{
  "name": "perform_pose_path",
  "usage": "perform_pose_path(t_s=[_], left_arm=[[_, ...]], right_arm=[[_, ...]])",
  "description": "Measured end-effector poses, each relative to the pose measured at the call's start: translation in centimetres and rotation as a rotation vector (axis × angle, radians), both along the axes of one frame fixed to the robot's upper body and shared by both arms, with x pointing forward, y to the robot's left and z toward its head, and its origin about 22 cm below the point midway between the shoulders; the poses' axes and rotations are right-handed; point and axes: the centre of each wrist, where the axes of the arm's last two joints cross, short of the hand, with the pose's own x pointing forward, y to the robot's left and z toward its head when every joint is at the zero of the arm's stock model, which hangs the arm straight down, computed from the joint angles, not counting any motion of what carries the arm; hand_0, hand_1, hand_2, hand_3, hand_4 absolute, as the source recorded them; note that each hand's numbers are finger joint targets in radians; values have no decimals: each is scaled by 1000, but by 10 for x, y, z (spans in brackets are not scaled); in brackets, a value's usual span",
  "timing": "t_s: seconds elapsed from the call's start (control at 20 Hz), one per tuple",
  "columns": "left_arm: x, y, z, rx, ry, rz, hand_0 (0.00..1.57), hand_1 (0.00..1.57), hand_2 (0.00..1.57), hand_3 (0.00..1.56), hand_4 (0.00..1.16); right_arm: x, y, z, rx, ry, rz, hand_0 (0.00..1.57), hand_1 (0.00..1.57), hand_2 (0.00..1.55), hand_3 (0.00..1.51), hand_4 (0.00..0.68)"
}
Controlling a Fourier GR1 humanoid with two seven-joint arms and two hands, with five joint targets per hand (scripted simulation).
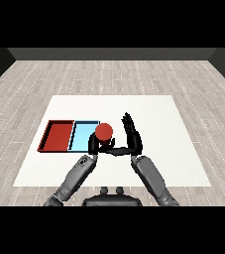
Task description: Pick the red can and put it in the red box
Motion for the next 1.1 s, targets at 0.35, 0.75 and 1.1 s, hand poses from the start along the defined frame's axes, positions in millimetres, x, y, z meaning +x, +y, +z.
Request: perform_pose_path(t_s=[0.35,0.75,1.1], left_arm=[[18,28,10,13,-14,52,1571,1571,1571,1480,1133],[34,108,30,110,-22,194,1571,1571,1571,1491,1112],[47,189,32,318,87,340,1571,1571,1550,1488,1112]], right_arm=[[-25,-59,7,43,-18,-42,0,0,0,0,0],[-47,-109,-4,34,9,-125,0,0,0,0,0],[-52,-131,-29,30,52,-170,0,0,0,0,0]])
